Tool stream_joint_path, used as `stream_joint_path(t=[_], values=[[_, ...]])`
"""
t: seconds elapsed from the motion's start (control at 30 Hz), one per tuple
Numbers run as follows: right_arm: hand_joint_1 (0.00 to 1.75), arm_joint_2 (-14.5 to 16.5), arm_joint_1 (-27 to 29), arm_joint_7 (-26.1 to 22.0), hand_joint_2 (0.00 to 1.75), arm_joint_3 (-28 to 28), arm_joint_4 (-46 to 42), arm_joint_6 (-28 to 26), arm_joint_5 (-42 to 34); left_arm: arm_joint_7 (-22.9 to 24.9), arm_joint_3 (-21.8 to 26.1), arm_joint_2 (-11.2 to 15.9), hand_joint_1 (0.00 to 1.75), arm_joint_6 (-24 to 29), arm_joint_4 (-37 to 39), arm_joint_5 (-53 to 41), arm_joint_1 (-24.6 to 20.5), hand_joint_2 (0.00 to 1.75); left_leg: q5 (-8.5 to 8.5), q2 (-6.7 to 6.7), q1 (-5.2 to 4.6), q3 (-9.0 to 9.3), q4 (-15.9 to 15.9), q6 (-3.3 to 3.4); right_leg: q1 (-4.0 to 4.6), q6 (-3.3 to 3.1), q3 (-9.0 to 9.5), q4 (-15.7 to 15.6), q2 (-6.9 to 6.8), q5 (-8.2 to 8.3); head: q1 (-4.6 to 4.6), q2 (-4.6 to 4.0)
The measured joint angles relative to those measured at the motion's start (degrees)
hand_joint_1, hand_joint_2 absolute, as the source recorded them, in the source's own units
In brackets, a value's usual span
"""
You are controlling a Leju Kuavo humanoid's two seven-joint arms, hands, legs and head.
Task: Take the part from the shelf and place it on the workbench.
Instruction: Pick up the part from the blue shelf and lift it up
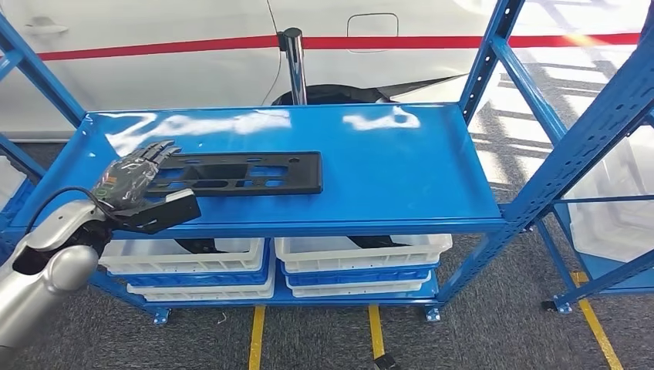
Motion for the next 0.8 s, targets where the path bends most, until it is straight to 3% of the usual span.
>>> stream_joint_path(t=[0.07, 0.13, 0.17, 0.23, 0.3, 0.33, 0.37, 0.43, 0.47, 0.53, 0.63, 0.7, 0.77, 0.8], values=[[0.00, 0.0, 0.0, 0.0, 1.75, 0.1, 0.0, 0.0, 0.0, 0.0, -0.1, 0.0, 0.00, 0.0, 0.0, 0.0, 0.0, 0.00, -0.12, -0.01, 0.03, -0.10, 0.0, -0.35, 0.12, -0.46, 0.00, -0.3, 0.03, 0.02, -0.03, 0.00], [0.00, 0.0, 0.0, 0.0, 1.75, 0.1, 0.0, 0.0, 0.0, 0.0, -0.1, 0.0, 0.00, 0.0, 0.0, 0.0, 0.0, 0.00, -1.34, 0.01, 0.26, -0.84, 1.6, -0.88, -0.02, -1.01, 0.01, -0.4, 0.02, 0.16, -0.07, 0.00], [0.00, 0.0, -0.1, 0.0, 1.75, 0.1, 0.0, 0.0, 0.0, 0.0, -0.1, 0.0, 0.00, 0.0, 0.0, 0.1, -0.1, 0.00, -2.80, 0.02, 0.39, -1.98, 4.1, -1.21, -0.13, -1.24, 0.02, -0.5, 0.01, 0.22, -0.10, 0.00], [0.00, 0.0, -0.1, 0.0, 1.75, 0.1, 0.0, 0.0, 0.0, 0.0, -0.2, 0.0, 0.00, 0.0, 0.0, 0.1, 0.1, 0.00, -6.41, 0.03, 0.59, -5.63, 12.1, -1.78, -0.10, -1.48, 0.01, -0.5, -0.01, 0.22, -0.14, 0.00], [0.00, 0.0, -0.1, 0.0, 1.75, 0.2, 0.0, 0.0, 0.1, 0.1, -0.3, 0.0, 0.00, 0.0, 0.0, 0.2, 0.5, 0.00, -7.87, 0.04, 0.70, -8.52, 17.8, -2.04, -0.08, -1.53, 0.00, -0.5, 0.06, 0.20, -0.15, 0.00], [0.00, 0.0, -0.1, 0.0, 1.75, 0.2, 0.0, 0.0, 0.1, 0.2, -0.3, 0.0, 0.00, 0.0, 0.0, 0.3, 0.6, 0.00, -7.08, 0.04, 0.75, -8.63, 17.6, -2.09, -0.10, -1.53, 0.02, -0.5, 0.11, 0.19, -0.16, 0.00], [0.00, 0.0, -0.1, 0.0, 1.75, 0.2, 0.0, 0.0, 0.1, 0.2, -0.4, 0.0, 0.00, 0.0, 0.0, 0.4, 0.6, 0.00, -5.33, 0.05, 0.82, -7.58, 14.9, -2.10, -0.14, -1.52, 0.07, -0.5, 0.15, 0.18, -0.16, 0.00], [0.00, 0.0, -0.2, 0.0, 1.75, 0.2, 0.0, 0.0, 0.1, 0.2, -0.3, 0.0, 0.00, 0.0, -0.1, 0.6, 0.5, 0.00, -1.30, 0.07, 0.87, -3.76, 6.3, -2.06, -0.08, -1.39, 0.16, -0.4, 0.18, 0.14, -0.16, 0.00], [0.00, -0.1, -0.3, 0.0, 1.75, 0.2, 0.0, 0.0, 0.2, 0.2, -0.3, 0.0, 0.00, 0.0, -0.1, 0.7, 0.4, 0.00, -0.06, 0.04, 0.80, -2.17, 2.9, -1.90, 0.00, -1.21, 0.13, -0.4, 0.21, 0.13, -0.15, 0.00], [0.00, -0.1, -0.4, 0.0, 1.75, 0.4, 0.0, 0.1, 0.2, 0.3, -0.3, 0.0, 0.00, 0.0, -0.2, 0.8, 0.3, 0.00, 0.42, -0.07, 0.48, -1.02, 0.3, -1.43, 0.14, -0.70, -0.01, -0.4, 0.26, 0.18, -0.12, 0.00], [0.00, -0.1, -0.4, 0.0, 1.75, 0.5, 0.0, 0.1, 0.3, 0.3, -0.3, 0.0, 0.00, 0.0, -0.3, 0.8, 0.2, 0.00, 0.81, -0.12, 0.58, -0.87, -0.1, -0.31, -0.02, 0.21, -0.33, 0.4, 0.19, -0.46, -0.07, 0.00], [0.00, -0.1, -0.4, 0.0, 1.75, 0.5, 0.0, 0.2, 0.3, 0.3, -0.3, 0.0, 0.00, 0.0, -0.4, 0.9, 0.2, 0.00, 1.00, -0.06, 0.75, -0.62, -0.4, 0.30, -0.04, 0.57, -2.57, 5.7, 0.06, -3.51, 0.01, 0.00], [0.00, -0.1, -0.4, 0.1, 1.75, 0.5, 0.0, 0.2, 0.5, 0.3, -0.4, 0.0, 0.00, 0.0, -0.5, 1.0, 0.3, 0.00, 0.93, -0.03, 0.62, -0.57, -0.4, 0.56, -0.01, 0.70, -6.49, 14.1, 0.00, -7.19, 0.05, 0.00], [0.00, -0.1, -0.4, 0.1, 1.75, 0.6, 0.0, 0.2, 0.6, 0.3, -0.4, 0.0, 0.00, 0.0, -0.5, 1.0, 0.4, 0.00, 0.89, -0.04, 0.57, -0.55, -0.3, 0.60, -0.02, 0.72, -7.87, 16.9, -0.01, -7.99, 0.06, 0.00]])
